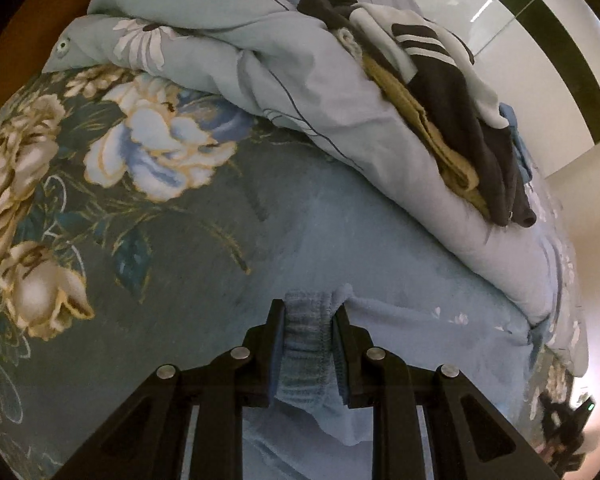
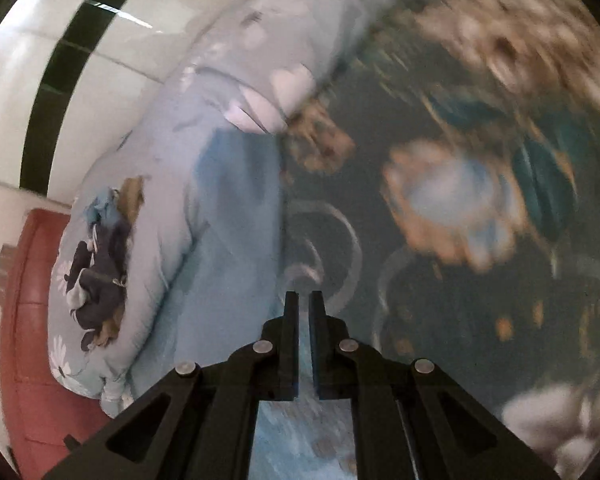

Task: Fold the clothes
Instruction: 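Hold the cuff with the left gripper while the right gripper drags fabric toward the duvet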

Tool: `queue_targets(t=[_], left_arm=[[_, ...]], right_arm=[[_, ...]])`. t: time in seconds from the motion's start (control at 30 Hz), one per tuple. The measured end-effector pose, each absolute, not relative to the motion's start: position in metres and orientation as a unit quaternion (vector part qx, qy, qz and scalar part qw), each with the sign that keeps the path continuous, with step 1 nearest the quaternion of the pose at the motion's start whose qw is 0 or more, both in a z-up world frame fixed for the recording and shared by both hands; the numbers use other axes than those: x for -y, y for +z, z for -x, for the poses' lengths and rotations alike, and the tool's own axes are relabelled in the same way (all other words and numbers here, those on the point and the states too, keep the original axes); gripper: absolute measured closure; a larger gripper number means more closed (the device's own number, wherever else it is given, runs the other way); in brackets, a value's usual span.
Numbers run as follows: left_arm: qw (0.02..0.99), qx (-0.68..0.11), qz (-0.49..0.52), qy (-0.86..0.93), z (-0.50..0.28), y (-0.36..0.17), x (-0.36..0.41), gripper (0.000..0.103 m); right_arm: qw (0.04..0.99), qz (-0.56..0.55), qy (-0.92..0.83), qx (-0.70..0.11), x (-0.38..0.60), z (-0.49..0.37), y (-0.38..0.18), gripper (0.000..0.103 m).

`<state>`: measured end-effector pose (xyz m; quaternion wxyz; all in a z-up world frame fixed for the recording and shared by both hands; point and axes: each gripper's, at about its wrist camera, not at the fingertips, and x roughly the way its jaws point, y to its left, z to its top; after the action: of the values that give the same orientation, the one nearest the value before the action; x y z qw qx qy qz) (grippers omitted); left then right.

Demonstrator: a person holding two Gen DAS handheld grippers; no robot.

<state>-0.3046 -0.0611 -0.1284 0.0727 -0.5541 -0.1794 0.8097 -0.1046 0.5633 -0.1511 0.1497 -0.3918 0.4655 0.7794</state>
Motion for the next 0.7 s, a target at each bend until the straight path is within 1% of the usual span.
queue_targets(t=[0.03,0.07,0.1,0.17,0.2,0.37,0.53,0.57,0.6,0.63,0.7], left_arm=[[0.071,0.181,0.554,0.809,0.306,-0.129,0.061,0.079],[0.07,0.183,0.555,0.809,0.307,-0.13,0.061,0.079],[0.069,0.184,0.555,0.808,0.308,-0.131,0.062,0.079],[0.066,0.185,0.557,0.807,0.31,-0.132,0.062,0.079],[0.066,0.183,0.558,0.807,0.31,-0.133,0.062,0.079],[0.063,0.167,0.562,0.808,0.316,-0.135,0.06,0.079],[0.061,0.159,0.557,0.813,0.324,-0.136,0.054,0.079],[0.061,0.16,0.555,0.814,0.324,-0.136,0.052,0.079],[0.061,0.16,0.553,0.815,0.325,-0.136,0.051,0.079],[0.062,0.16,0.548,0.819,0.326,-0.134,0.05,0.079],[0.064,0.161,0.537,0.825,0.329,-0.13,0.047,0.079]], right_arm=[[0.147,0.394,0.785,-0.456,-0.566,0.116,-0.148,0.095],[0.148,0.397,0.788,-0.445,-0.57,0.132,-0.146,0.087],[0.148,0.398,0.791,-0.44,-0.573,0.144,-0.145,0.075],[0.153,0.4,0.796,-0.428,-0.58,0.164,-0.146,0.064],[0.161,0.402,0.797,-0.421,-0.584,0.174,-0.148,0.063],[0.205,0.416,0.792,-0.398,-0.6,0.21,-0.163,0.062],[0.198,0.41,0.794,-0.403,-0.6,0.22,-0.167,0.062],[0.196,0.414,0.795,-0.398,-0.597,0.223,-0.166,0.069],[0.192,0.418,0.796,-0.394,-0.595,0.225,-0.165,0.093],[0.186,0.422,0.797,-0.391,-0.593,0.227,-0.163,0.097],[0.175,0.422,0.805,-0.379,-0.59,0.228,-0.153,0.098]])
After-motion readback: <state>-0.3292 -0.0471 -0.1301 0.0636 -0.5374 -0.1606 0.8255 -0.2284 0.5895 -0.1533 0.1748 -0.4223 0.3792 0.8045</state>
